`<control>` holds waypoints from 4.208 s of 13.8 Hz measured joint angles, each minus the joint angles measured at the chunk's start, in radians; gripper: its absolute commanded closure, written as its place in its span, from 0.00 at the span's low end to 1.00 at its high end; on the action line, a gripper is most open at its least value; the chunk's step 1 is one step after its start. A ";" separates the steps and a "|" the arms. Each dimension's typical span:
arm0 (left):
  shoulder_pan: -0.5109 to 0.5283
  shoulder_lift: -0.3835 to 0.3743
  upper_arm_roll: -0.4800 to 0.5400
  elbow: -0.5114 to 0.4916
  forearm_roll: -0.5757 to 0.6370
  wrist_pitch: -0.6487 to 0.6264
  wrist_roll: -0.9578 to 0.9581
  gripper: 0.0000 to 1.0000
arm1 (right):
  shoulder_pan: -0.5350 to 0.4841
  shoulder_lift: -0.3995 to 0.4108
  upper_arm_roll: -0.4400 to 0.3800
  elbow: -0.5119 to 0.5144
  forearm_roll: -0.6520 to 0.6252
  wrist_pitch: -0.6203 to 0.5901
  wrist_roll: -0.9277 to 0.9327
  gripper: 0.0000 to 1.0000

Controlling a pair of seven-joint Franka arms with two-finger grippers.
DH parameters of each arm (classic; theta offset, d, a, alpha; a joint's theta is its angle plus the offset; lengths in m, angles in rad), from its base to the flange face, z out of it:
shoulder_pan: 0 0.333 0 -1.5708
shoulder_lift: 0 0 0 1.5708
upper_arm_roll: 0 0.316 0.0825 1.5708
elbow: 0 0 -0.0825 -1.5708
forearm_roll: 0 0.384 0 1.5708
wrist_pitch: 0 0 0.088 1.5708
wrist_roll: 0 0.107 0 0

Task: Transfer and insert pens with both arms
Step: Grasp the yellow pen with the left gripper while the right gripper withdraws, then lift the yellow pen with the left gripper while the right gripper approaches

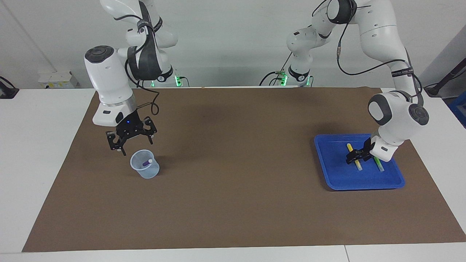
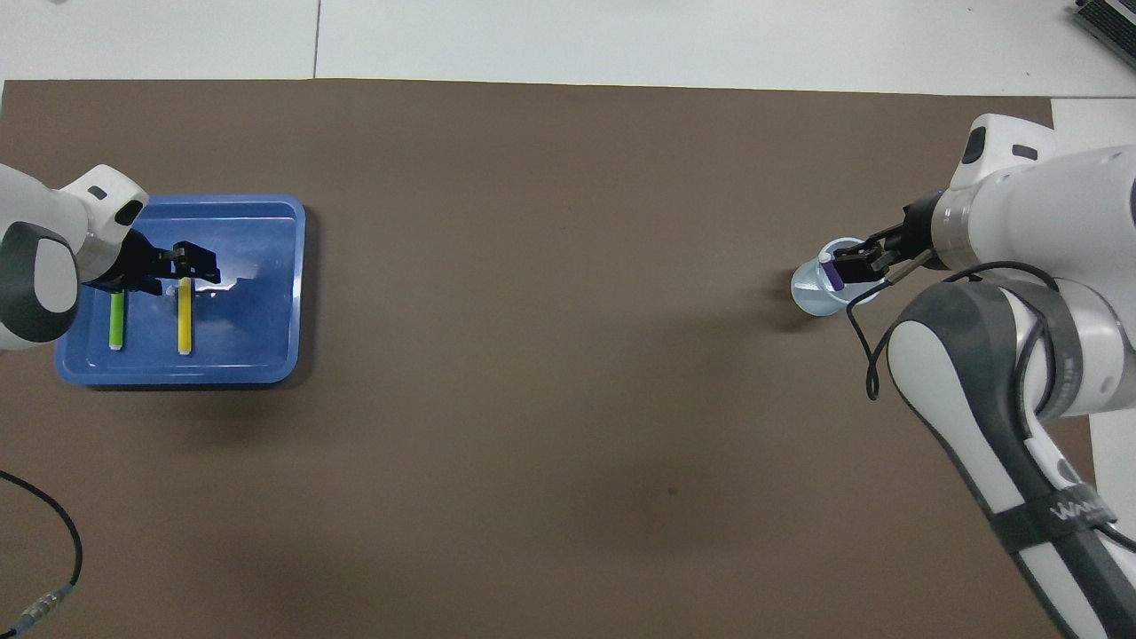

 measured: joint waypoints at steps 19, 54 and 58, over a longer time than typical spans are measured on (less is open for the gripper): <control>0.006 -0.022 0.002 -0.057 0.013 0.026 0.025 1.00 | 0.058 -0.196 0.029 0.006 0.149 -0.330 0.511 0.00; -0.337 -0.145 -0.054 0.165 -0.780 -0.546 -1.296 1.00 | 0.375 -0.176 0.089 -0.086 0.391 0.145 1.543 0.16; -0.383 -0.145 -0.055 0.163 -0.860 -0.473 -1.372 1.00 | 0.376 -0.159 0.090 -0.088 0.391 0.175 1.477 0.23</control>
